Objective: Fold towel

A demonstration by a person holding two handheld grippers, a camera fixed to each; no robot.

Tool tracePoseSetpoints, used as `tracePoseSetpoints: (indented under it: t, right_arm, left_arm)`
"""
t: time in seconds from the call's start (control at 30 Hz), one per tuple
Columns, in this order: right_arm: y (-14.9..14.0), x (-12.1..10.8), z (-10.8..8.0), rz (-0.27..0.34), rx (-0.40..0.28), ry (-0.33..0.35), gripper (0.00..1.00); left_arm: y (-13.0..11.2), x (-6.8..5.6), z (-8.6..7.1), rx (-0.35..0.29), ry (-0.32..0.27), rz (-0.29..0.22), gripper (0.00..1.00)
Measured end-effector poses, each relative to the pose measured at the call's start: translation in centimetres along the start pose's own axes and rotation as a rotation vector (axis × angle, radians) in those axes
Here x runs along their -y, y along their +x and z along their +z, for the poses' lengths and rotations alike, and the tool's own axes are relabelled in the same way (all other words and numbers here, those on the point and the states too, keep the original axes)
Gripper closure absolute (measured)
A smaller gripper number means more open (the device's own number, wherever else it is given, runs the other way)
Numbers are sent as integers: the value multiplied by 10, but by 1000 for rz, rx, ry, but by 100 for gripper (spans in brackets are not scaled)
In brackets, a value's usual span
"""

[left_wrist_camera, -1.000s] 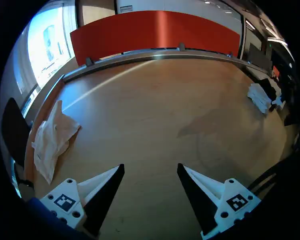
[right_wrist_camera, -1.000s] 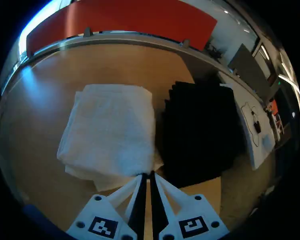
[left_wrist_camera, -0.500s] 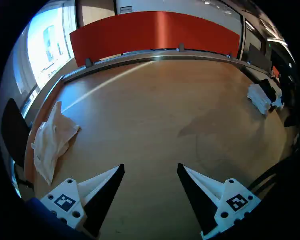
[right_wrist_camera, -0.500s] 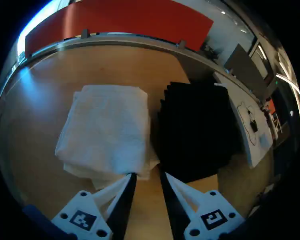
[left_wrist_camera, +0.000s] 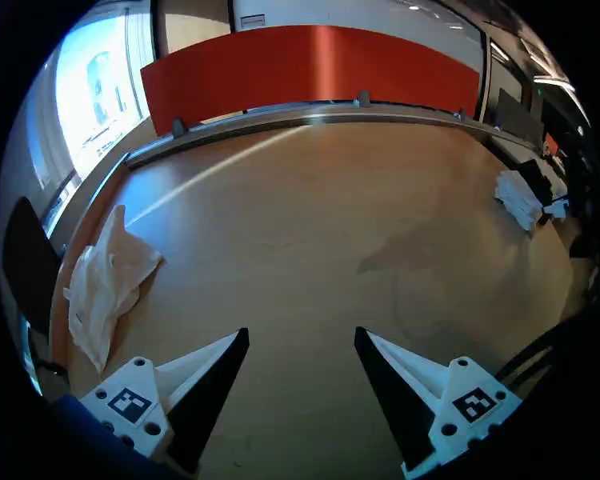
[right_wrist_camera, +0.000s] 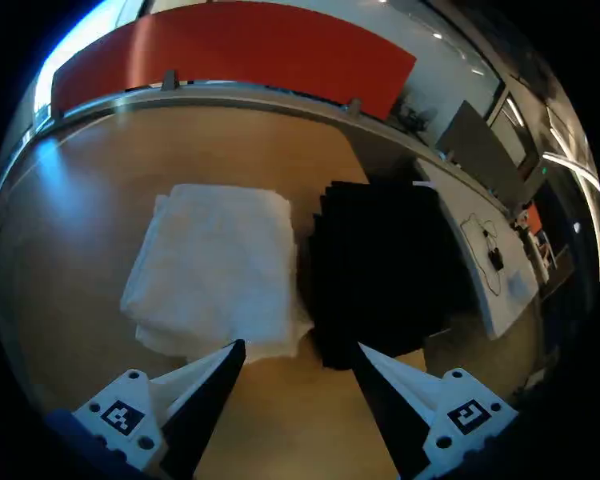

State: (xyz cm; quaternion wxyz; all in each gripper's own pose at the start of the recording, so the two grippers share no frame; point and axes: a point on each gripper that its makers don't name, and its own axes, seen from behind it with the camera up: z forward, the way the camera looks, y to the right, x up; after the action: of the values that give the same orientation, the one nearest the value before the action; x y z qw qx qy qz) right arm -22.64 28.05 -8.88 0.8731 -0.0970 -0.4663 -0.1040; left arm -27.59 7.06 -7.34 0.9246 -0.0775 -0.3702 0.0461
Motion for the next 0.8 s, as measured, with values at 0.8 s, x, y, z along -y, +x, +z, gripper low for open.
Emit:
tracePoseSetpoints:
  t: [0.8]
  right_arm:
    - [104,48,-55,165,-385,117,0]
  left_arm:
    - [12,3,-3,-29,1,-7,2]
